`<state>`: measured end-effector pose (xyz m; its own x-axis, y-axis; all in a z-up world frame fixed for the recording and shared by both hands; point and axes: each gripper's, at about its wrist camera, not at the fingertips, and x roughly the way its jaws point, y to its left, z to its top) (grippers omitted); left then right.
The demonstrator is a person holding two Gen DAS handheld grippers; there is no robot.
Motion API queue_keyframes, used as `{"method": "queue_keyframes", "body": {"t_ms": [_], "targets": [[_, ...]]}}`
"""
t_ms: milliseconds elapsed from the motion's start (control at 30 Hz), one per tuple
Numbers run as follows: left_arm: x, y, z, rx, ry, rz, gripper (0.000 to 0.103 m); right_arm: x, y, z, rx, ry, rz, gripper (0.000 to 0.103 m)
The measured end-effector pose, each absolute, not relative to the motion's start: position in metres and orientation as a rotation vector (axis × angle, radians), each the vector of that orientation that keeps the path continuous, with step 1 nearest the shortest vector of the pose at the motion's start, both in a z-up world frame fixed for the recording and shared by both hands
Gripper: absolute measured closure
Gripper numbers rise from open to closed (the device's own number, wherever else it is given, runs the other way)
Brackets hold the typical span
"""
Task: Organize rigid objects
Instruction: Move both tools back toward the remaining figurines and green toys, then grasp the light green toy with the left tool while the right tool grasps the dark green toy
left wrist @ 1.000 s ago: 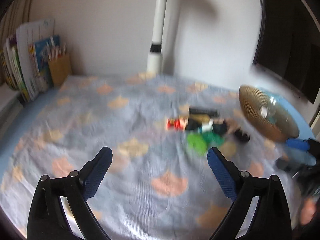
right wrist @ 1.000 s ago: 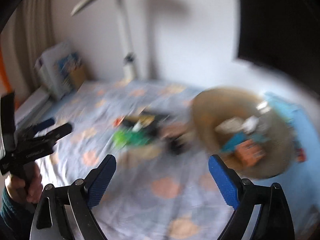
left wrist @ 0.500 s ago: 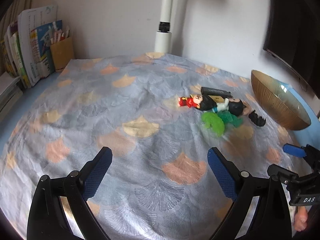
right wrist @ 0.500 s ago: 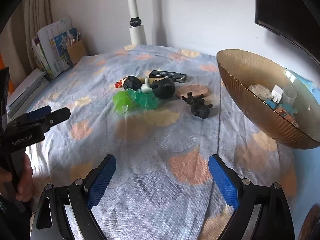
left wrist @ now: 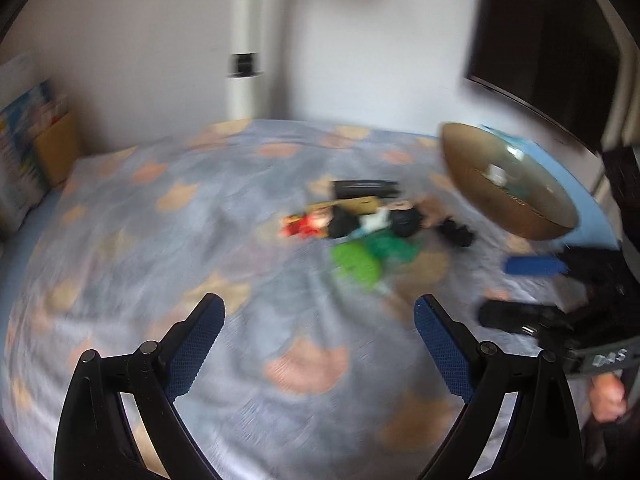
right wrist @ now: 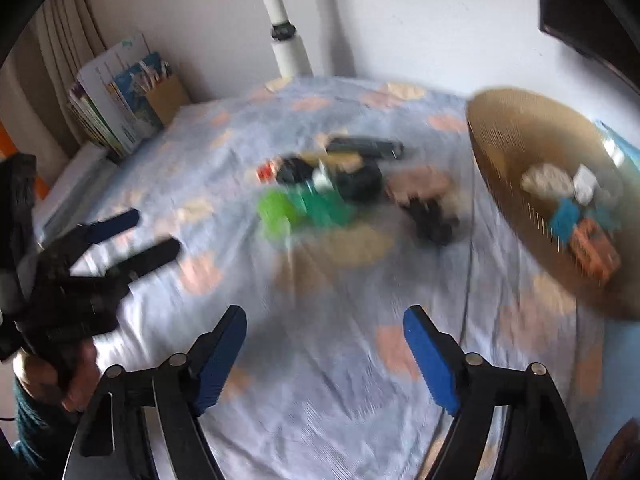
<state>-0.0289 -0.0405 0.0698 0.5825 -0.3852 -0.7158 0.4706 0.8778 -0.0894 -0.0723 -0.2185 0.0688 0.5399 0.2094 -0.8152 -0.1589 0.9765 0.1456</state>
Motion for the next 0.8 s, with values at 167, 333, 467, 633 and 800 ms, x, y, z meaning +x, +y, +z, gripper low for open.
{"method": "queue_keyframes", "body": {"t_ms": [167, 333, 467, 633, 800], "targets": [[-0.002, -0.073, 0.046, 0.243, 0.869, -0.55, 0.034, -0.038, -0.206, 0.067, -0.009, 0.987, 0.211, 0.045], [0.02, -0.084, 0.031, 0.245, 0.9, -0.586, 0.041, -0.013, -0.215, 0.051, 0.092, 1.009, 0.27, 0.047], [0.027, -0.095, 0.021, 0.266, 0.923, -0.589, 0.052, 0.008, -0.221, 0.04, 0.146, 1.045, 0.275, 0.047], [0.029, -0.09, 0.022, 0.237, 0.904, -0.584, 0.059, 0.022, -0.218, 0.035, 0.126, 1.039, 0.252, 0.047], [0.028, -0.085, 0.024, 0.222, 0.884, -0.594, 0.065, 0.028, -0.211, 0.033, 0.112, 1.035, 0.247, 0.063]]}}
